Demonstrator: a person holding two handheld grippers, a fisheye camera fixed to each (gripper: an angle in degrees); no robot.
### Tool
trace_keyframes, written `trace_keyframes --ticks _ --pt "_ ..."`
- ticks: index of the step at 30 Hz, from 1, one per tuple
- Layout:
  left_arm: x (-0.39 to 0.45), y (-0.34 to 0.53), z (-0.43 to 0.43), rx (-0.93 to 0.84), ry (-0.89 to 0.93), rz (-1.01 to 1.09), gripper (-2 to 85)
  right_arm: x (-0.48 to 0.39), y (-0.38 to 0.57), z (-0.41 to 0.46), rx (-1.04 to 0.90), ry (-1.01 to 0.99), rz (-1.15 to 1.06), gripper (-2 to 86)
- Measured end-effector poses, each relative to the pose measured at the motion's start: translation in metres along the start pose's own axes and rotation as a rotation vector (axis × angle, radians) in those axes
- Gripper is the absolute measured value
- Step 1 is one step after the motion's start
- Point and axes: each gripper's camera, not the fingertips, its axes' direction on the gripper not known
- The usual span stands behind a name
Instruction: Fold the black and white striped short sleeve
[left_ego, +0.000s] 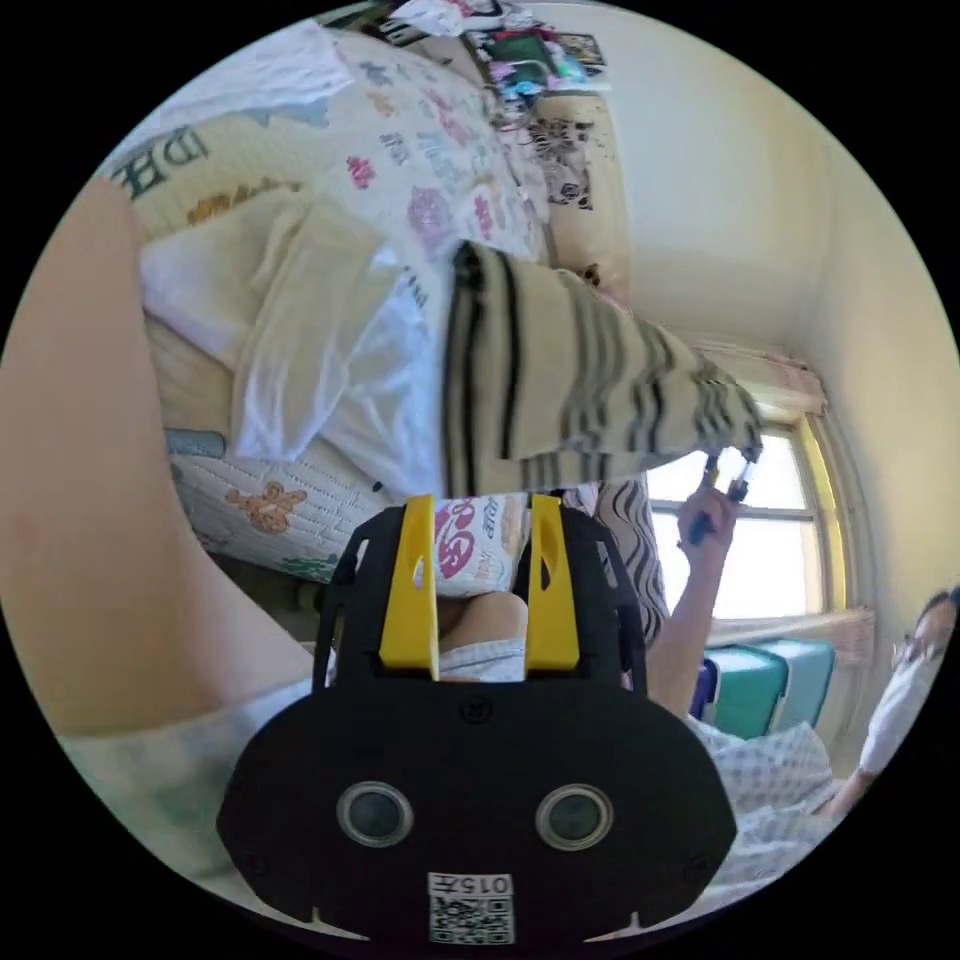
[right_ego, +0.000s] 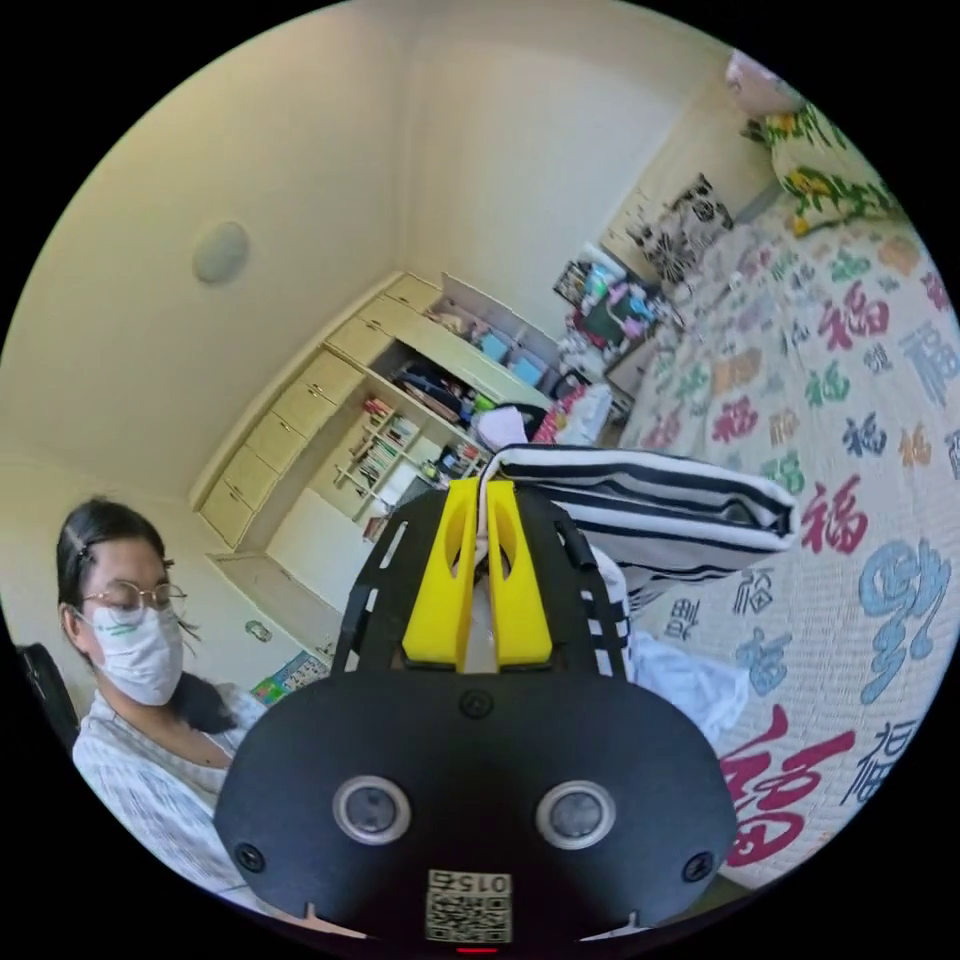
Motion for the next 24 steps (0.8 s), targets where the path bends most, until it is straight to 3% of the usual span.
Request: trace_keyframes --ticks 5,9,10,12,16,20,24 --pt "-0.062 -0.023 0.060 0.097 0.031 -0.312 13.7 -0.045 -0.006 -0.055 0.057 0.113 -0.117 0.3" --pt "-0.070 -0.039 0.069 0.139 -0.053 -0.461 9.4 -0.062 0.002 -0.096 0.088 0.200 -0.140 0.2" --pt "-0.067 -0.043 0.069 0.122 -0.077 -0.443 7.8 -0.064 0.003 -0.101 0.094 0.208 -0.143 0.2" --pt "-0.060 -0.062 0.062 0.131 0.081 -0.298 4.1 -0.066 0.008 -0.120 0.113 0.244 -0.148 0.2" --pt "-0.034 -0.089 0.027 0.193 0.226 -0.212 2.9 -0.058 0.018 -0.139 0.116 0.269 -0.091 0.2" --pt "0.022 -0.124 -0.070 0.401 0.322 0.018 2.7 -0.055 0.027 -0.144 0.056 0.242 -0.082 0.2" --pt "0.051 -0.138 -0.173 0.687 0.184 0.169 4.0 -0.050 0.031 -0.142 0.007 0.213 -0.068 0.2"
